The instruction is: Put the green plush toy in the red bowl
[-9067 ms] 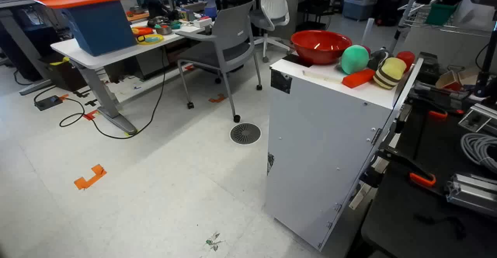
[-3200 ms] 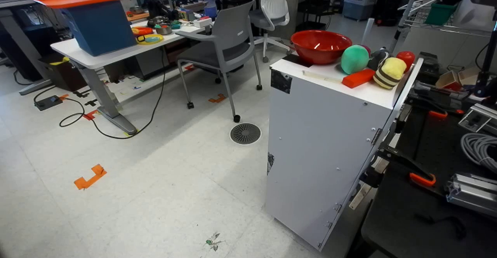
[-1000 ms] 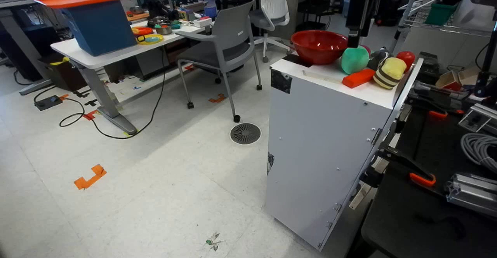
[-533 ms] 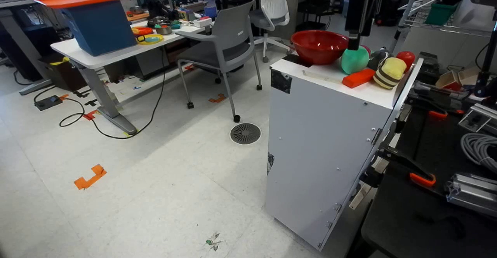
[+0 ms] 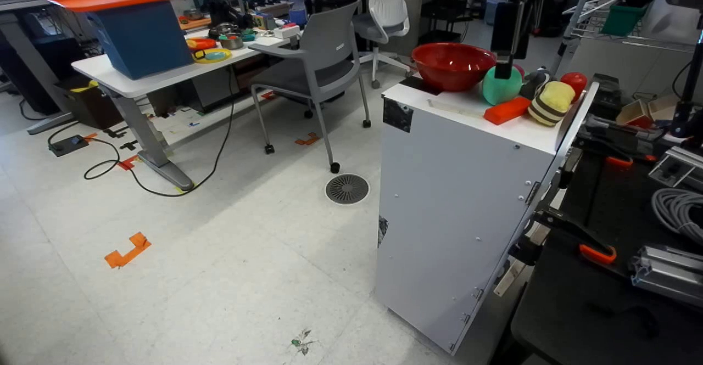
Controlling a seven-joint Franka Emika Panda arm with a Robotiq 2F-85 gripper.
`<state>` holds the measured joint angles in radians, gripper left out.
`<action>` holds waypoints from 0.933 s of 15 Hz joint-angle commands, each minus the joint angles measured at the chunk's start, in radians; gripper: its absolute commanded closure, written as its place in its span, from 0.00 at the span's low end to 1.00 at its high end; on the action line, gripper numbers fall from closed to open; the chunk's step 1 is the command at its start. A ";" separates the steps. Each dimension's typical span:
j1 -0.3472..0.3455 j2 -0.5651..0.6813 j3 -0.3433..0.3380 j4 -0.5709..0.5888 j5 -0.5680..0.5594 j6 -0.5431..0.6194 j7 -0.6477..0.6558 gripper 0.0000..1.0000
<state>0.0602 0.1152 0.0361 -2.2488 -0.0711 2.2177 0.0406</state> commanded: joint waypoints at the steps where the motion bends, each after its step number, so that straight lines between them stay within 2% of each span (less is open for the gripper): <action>1: -0.010 0.006 -0.002 0.003 0.013 -0.023 -0.007 0.00; 14: -0.034 0.042 -0.014 0.013 0.018 -0.033 -0.019 0.00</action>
<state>0.0300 0.1499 0.0215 -2.2584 -0.0707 2.2149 0.0406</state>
